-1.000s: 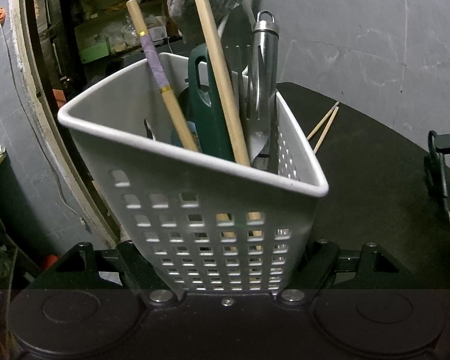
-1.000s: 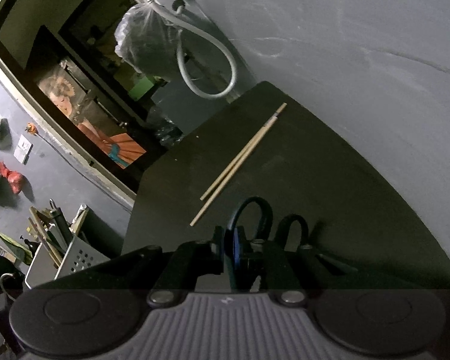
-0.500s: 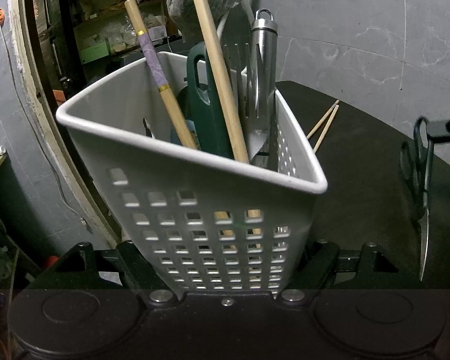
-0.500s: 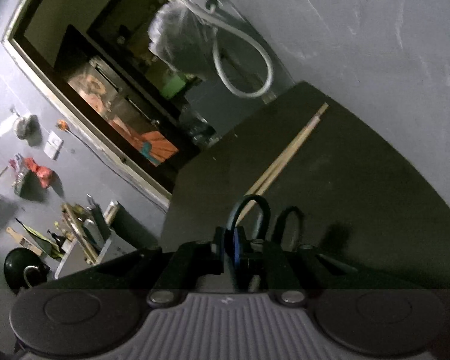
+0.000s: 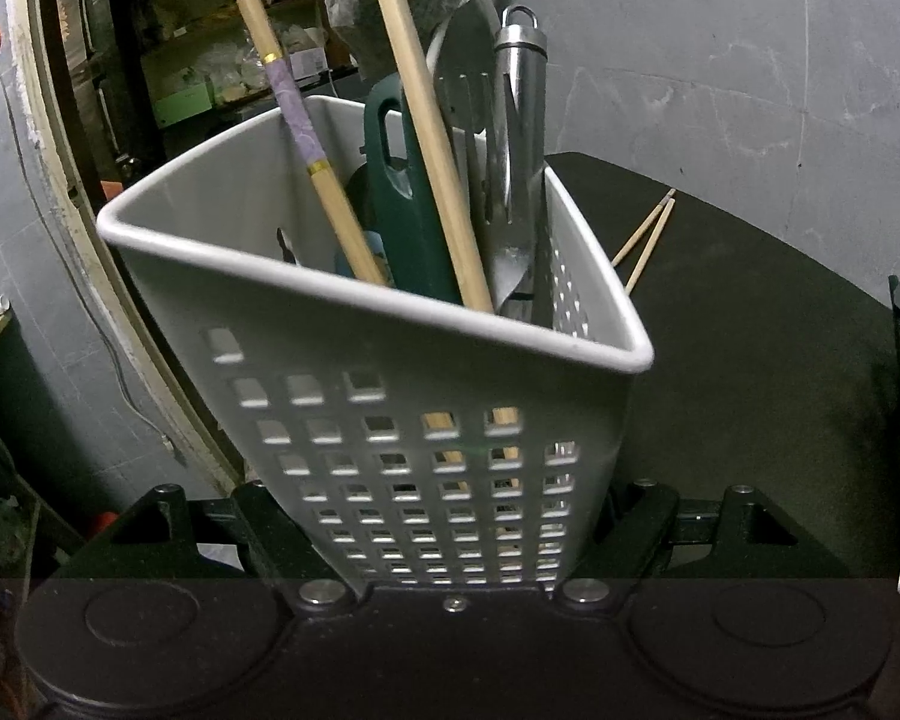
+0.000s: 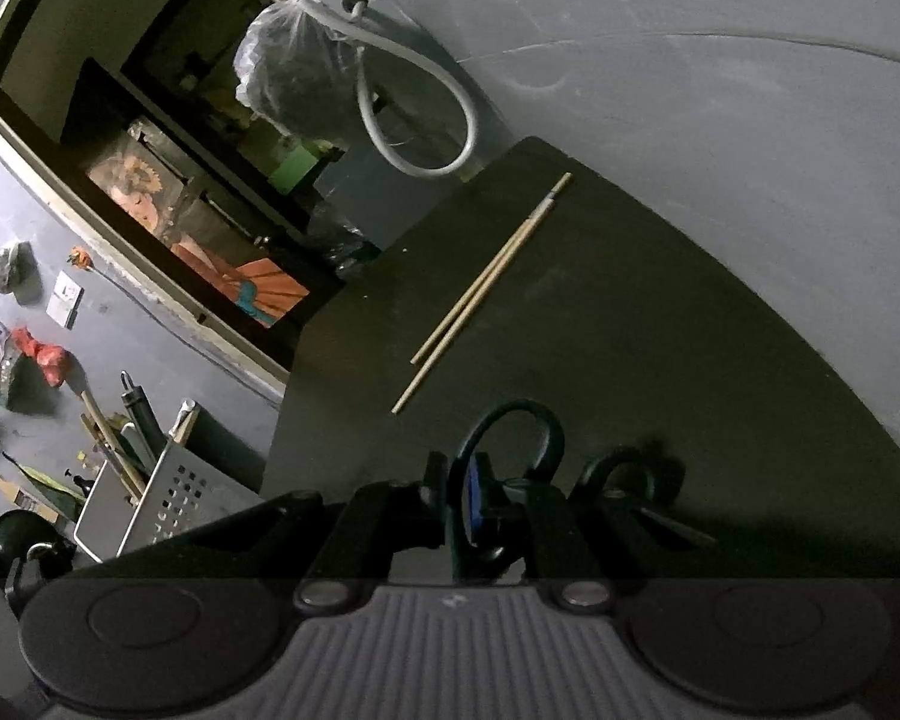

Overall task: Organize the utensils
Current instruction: 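Lift the scissors with the right gripper, blades hanging down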

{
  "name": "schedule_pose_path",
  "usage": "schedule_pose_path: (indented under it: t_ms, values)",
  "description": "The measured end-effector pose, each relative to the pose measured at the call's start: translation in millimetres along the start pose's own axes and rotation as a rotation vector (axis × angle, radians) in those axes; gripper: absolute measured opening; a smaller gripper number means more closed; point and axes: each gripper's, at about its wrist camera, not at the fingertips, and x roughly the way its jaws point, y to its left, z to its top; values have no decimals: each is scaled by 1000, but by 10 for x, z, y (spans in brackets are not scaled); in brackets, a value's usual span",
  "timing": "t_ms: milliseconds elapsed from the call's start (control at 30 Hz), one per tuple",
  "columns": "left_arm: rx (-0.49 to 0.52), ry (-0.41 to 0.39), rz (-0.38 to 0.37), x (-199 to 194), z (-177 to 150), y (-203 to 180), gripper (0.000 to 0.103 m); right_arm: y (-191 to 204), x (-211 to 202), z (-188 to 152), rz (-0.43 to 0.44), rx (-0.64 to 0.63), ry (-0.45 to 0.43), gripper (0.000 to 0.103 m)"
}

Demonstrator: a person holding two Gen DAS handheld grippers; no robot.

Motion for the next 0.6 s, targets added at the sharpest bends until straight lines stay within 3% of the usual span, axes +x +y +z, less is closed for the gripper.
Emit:
schedule_pose_path:
  t_ms: [367, 600]
  values:
    - [14, 4, -10, 41, 10, 9, 81, 206, -8, 60, 68, -45, -35, 4]
    - [15, -1, -18, 48, -9, 33, 81, 221, 111, 52, 18, -74, 22, 4]
